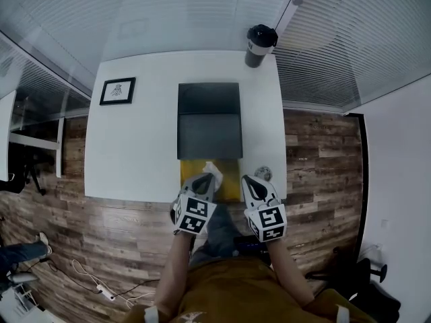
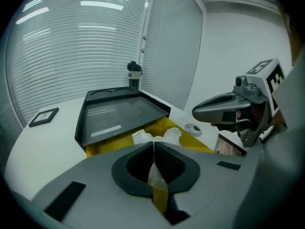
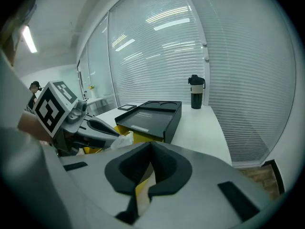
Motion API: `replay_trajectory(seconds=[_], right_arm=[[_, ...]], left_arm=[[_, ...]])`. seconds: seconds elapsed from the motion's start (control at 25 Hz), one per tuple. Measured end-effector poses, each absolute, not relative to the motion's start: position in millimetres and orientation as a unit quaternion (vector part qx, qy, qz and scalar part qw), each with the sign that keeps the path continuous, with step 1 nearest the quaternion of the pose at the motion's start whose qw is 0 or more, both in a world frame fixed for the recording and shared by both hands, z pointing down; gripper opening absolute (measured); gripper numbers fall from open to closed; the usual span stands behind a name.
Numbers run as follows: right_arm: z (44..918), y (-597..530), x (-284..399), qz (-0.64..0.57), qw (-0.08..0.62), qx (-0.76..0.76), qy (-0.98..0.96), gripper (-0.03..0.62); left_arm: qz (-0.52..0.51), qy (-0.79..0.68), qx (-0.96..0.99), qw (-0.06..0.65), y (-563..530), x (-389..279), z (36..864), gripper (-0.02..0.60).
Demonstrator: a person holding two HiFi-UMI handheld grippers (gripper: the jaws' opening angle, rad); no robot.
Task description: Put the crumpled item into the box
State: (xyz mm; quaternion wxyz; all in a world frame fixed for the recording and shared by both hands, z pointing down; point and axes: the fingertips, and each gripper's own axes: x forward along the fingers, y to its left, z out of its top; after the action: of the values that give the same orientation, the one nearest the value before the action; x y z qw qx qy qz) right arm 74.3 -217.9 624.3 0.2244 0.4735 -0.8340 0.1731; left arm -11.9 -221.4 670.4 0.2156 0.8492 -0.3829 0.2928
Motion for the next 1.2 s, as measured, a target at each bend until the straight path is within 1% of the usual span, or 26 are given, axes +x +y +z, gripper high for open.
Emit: replay_trajectory(seconds=[0.56,0.8,1.2], right_arm=[[625.8,-226.5,86.9,0.177,0.226,0.489,-0.823,0.012],[625.5,-229.5,89.9,0.177,0.225,0.491,-0.823,0.012],[623.8,-224.1,88.0,0.175,0.225,0.488,-0.825,0.012]], left_arm=[[0.361,-0.344,0.845,0.192,-223.9,0.8,691.4,0.031],[0.357,-0.342,0.845,0.205,-225.6,1.7,693.5,0.031],[0.356,-0.341,0.846,0.204,-222.1,2.0,692.6,0.032]])
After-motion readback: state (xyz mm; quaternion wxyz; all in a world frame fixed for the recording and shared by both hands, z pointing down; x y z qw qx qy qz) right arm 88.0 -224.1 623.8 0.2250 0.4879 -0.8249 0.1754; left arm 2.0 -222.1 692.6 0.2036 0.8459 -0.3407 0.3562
